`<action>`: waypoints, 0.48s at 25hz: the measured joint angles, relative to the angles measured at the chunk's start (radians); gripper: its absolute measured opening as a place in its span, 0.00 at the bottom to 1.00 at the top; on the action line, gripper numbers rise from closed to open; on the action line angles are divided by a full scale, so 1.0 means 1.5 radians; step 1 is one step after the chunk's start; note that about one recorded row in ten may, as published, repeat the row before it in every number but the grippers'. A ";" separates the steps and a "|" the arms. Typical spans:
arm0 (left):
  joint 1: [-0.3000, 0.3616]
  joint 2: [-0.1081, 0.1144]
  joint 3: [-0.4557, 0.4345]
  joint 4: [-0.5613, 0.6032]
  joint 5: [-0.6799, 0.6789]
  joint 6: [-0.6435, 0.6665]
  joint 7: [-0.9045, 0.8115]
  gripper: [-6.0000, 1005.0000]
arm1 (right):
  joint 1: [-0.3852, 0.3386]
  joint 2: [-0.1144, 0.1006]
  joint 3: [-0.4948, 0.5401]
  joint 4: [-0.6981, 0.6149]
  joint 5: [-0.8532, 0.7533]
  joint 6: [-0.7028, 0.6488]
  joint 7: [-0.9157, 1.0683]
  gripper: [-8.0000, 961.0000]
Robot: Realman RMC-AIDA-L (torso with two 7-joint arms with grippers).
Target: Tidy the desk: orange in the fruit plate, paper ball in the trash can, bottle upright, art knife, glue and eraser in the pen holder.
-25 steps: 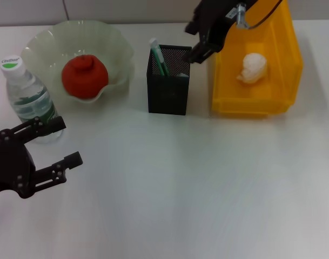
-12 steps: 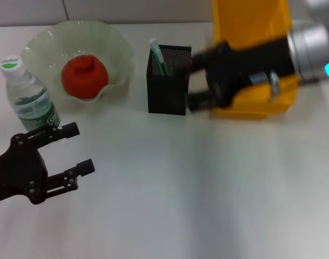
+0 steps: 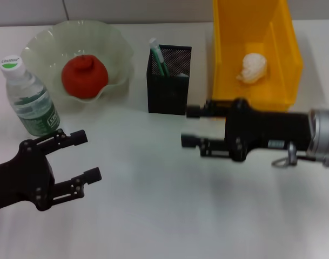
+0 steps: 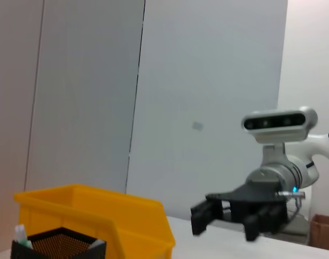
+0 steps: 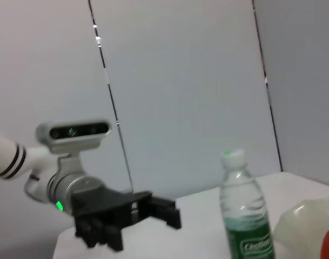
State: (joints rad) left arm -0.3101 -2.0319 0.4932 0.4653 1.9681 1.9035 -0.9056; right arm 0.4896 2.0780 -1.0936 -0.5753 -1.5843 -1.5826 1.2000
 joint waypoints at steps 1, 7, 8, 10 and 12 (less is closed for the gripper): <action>0.000 0.000 0.003 0.000 0.002 -0.001 0.000 0.77 | 0.000 0.001 -0.002 0.019 0.000 -0.001 -0.022 0.62; -0.001 0.001 0.028 -0.001 0.007 -0.002 -0.001 0.77 | -0.004 0.004 0.002 0.102 0.005 0.018 -0.131 0.76; -0.002 0.001 0.032 -0.001 0.008 -0.003 -0.001 0.77 | -0.002 0.004 0.004 0.119 0.010 0.023 -0.154 0.80; -0.003 0.001 0.036 -0.001 0.008 -0.004 -0.001 0.77 | 0.000 0.005 0.006 0.139 0.018 0.025 -0.188 0.83; -0.004 0.001 0.036 -0.001 0.009 -0.008 -0.001 0.77 | -0.001 0.005 0.008 0.148 0.022 0.025 -0.209 0.83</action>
State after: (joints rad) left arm -0.3157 -2.0309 0.5479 0.4645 1.9812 1.8913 -0.9064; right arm 0.4880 2.0855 -1.0810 -0.3540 -1.5516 -1.5457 0.8870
